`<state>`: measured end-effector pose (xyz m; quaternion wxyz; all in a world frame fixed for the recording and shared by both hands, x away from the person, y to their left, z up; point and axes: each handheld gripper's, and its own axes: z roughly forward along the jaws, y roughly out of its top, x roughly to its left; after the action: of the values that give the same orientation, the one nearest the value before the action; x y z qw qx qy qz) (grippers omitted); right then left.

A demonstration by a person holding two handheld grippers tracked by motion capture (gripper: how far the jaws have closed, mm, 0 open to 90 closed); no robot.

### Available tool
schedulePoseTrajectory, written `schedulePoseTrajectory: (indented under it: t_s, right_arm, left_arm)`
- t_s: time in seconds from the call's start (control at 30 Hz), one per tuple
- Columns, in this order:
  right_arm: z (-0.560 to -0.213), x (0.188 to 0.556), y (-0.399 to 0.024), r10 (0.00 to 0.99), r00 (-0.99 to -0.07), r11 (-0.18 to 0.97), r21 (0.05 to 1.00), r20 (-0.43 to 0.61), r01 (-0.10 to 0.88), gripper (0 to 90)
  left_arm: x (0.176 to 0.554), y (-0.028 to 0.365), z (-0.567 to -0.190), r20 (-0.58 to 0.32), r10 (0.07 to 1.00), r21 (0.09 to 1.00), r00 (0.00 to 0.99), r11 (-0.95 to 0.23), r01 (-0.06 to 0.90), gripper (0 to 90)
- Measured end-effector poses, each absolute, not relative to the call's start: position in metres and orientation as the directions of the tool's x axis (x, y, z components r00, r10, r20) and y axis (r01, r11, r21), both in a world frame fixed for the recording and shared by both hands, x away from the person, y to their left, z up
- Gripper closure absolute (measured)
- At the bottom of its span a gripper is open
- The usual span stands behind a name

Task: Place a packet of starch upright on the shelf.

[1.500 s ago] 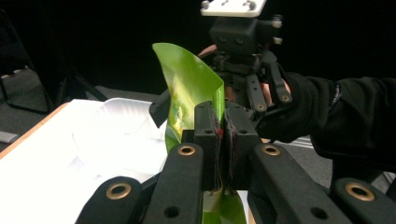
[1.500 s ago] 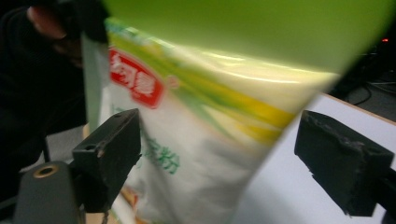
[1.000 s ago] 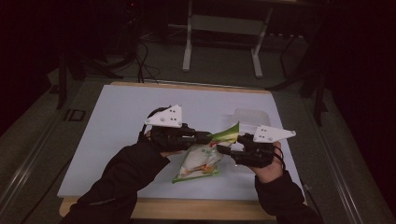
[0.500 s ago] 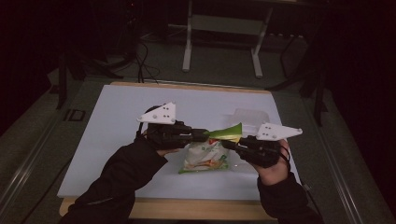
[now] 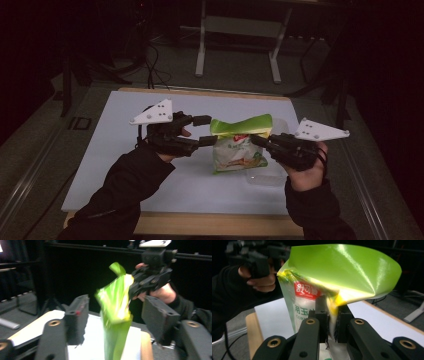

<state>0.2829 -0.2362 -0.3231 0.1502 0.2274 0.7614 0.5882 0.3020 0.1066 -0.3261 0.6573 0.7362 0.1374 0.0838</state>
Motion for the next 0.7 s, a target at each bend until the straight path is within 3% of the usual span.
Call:
schedulePoseTrajectory:
  t_s: [0.17, 0.27, 0.57, 0.7]
  right_arm:
    - [-0.311, 0.289, -0.253, 0.567, -0.823, 0.161, 0.974, 0.039, 0.157, 84.2]
    - [-0.303, 0.295, -0.265, 0.6, -0.799, 0.143, 0.978, 0.035, 0.15, 84.2]
    - [-0.302, 0.312, -0.289, 0.689, -0.723, 0.126, 0.976, 0.041, 0.176, 84.1]
    - [-0.31, 0.322, -0.299, 0.718, -0.693, 0.115, 0.971, 0.065, 0.211, 84.2]
  left_arm:
    - [0.305, 0.113, -0.334, -0.081, 0.373, 0.982, 0.924, -0.128, 0.138, 11.5]
    - [0.306, 0.117, -0.342, -0.088, 0.406, 0.977, 0.91, -0.142, 0.158, 2.8]
    - [0.301, 0.13, -0.367, -0.07, 0.49, 0.967, 0.869, -0.182, 0.181, 0.9]
    - [0.299, 0.134, -0.392, -0.119, 0.499, 0.944, 0.858, -0.21, 0.253, 0.0]
